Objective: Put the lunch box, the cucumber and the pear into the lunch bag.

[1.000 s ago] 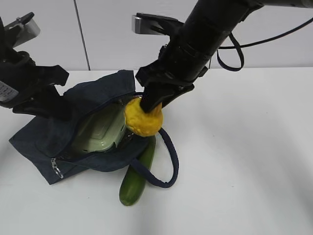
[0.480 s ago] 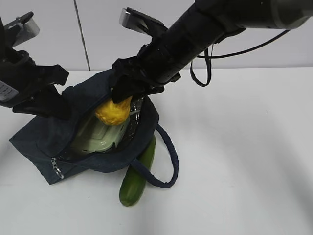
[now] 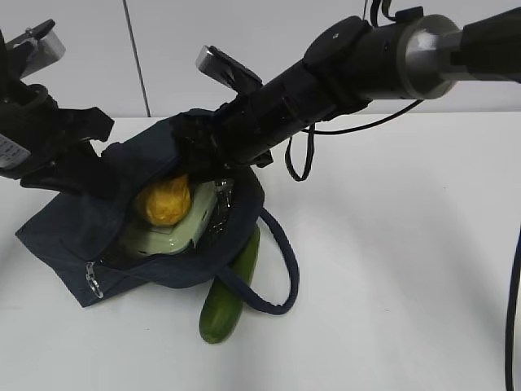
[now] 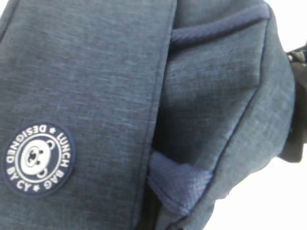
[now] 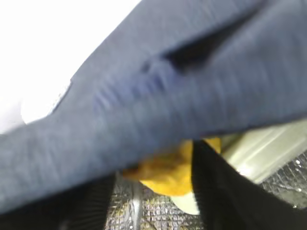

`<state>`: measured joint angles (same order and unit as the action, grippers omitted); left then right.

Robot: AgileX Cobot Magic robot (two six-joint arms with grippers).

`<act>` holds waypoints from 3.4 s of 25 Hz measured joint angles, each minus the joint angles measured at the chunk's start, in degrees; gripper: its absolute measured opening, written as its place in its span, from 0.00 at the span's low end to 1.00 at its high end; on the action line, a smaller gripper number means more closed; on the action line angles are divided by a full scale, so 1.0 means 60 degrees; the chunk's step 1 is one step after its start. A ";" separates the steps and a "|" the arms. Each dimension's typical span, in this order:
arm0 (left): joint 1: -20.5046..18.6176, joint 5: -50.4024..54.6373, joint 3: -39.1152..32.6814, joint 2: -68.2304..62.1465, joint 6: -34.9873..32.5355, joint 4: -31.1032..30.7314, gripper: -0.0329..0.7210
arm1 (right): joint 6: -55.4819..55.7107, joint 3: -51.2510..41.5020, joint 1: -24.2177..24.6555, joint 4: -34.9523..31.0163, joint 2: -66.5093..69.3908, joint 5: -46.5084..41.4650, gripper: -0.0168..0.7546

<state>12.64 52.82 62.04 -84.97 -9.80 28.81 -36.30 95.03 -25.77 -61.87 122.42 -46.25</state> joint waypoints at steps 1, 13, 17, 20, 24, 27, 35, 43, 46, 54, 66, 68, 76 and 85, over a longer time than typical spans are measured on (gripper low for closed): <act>0.0000 0.0000 0.0000 0.0000 0.0000 0.0009 0.05 | -0.0095 0.0000 0.0000 -0.0083 0.0004 0.0017 0.57; 0.0000 0.0008 0.0000 0.0000 0.0000 0.0046 0.05 | 0.1007 0.0000 0.0906 0.2926 -0.0589 -0.1370 0.68; 0.0000 0.0008 0.0000 0.0000 0.0000 0.0125 0.05 | 0.1865 0.0000 0.0928 0.4627 -0.1153 -0.2203 0.68; 0.0000 0.0008 0.0000 0.0000 0.0000 0.0159 0.05 | 0.2449 0.0000 0.0928 0.5453 -0.1305 -0.2991 0.65; 0.0000 0.0008 0.0000 0.0000 0.0000 0.0211 0.05 | 0.3099 0.0000 0.0782 0.6693 -0.1305 -0.3643 0.62; 0.0000 0.0008 0.0000 0.0000 0.0000 0.0272 0.05 | 0.3863 0.0000 0.0683 0.7798 -0.1305 -0.3804 0.61; -0.0071 0.0068 0.0000 0.0000 0.0234 0.0499 0.05 | 0.4767 0.0000 0.0677 0.9099 -0.1305 -0.3911 0.60; -0.0885 0.0767 0.0000 0.0000 0.0284 0.1059 0.05 | 0.4787 0.0000 0.0677 0.9103 -0.1305 -0.3911 0.60; -0.1204 0.1038 0.0000 0.0000 0.0049 0.1449 0.05 | 0.4787 0.0000 0.0677 0.9085 -0.1305 -0.3911 0.60; -0.1894 0.1967 -0.0340 -0.0629 -0.1298 0.3374 0.05 | 0.4787 0.0000 0.0677 0.8900 -0.1305 -0.3911 0.60; -0.3312 0.2454 -0.0541 -0.1078 -0.3367 0.6234 0.05 | 0.4787 0.0000 0.0677 0.8711 -0.1305 -0.3911 0.60; -0.3322 0.2454 -0.0806 -0.1177 -0.3723 0.6805 0.05 | 0.4753 0.0000 0.0677 0.8582 -0.1305 -0.3911 0.60; -0.3379 0.2465 -0.2298 -0.1709 -0.5255 0.8927 0.05 | 0.4654 -0.0853 0.0677 0.8083 -0.1305 -0.3911 0.60; -0.3463 0.2434 -0.2414 -0.1811 -0.5582 0.9458 0.05 | 0.4722 -0.2118 0.0677 0.8115 -0.1305 -0.1802 0.60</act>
<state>-8.13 67.42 47.56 -95.84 -43.29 85.56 -7.96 82.32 -21.70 -13.18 114.59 -57.06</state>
